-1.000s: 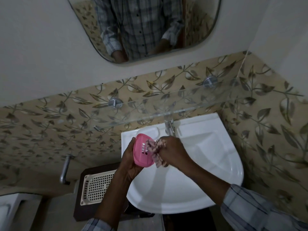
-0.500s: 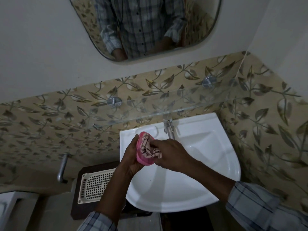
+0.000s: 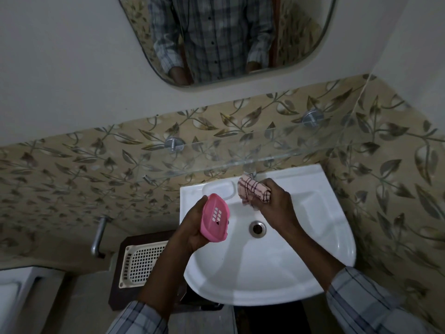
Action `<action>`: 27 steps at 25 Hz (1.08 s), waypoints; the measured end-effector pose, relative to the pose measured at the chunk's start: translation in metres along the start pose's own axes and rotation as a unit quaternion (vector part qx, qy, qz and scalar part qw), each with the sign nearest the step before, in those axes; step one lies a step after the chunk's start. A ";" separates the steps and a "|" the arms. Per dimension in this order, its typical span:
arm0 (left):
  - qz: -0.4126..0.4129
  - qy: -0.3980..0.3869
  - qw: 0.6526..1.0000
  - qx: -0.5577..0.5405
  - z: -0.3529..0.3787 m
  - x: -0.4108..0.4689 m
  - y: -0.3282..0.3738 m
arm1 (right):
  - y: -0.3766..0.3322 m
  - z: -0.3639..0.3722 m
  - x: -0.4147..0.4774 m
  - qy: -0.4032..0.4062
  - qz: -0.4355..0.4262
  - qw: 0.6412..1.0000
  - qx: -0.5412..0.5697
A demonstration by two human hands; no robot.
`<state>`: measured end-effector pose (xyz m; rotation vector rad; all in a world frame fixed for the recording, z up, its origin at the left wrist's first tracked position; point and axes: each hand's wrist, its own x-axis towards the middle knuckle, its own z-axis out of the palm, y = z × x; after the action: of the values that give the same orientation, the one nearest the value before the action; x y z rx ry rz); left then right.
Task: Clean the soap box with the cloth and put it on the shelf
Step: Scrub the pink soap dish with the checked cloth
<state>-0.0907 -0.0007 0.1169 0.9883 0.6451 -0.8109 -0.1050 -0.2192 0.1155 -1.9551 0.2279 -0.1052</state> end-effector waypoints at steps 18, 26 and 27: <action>0.083 -0.029 0.992 -0.091 0.027 -0.009 0.003 | -0.018 0.045 -0.003 -0.041 -0.374 0.917 -0.130; 0.045 -0.042 0.998 -0.032 0.021 -0.016 0.003 | -0.017 0.026 0.018 -0.135 -0.602 0.776 -0.132; 0.071 -0.032 0.996 -0.044 0.021 -0.012 0.002 | -0.018 0.026 0.020 -0.093 -0.562 0.802 -0.179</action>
<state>-0.0932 -0.0154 0.1361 0.9131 0.5449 -0.6796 -0.0784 -0.1929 0.1212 -2.2012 -1.1562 -0.6770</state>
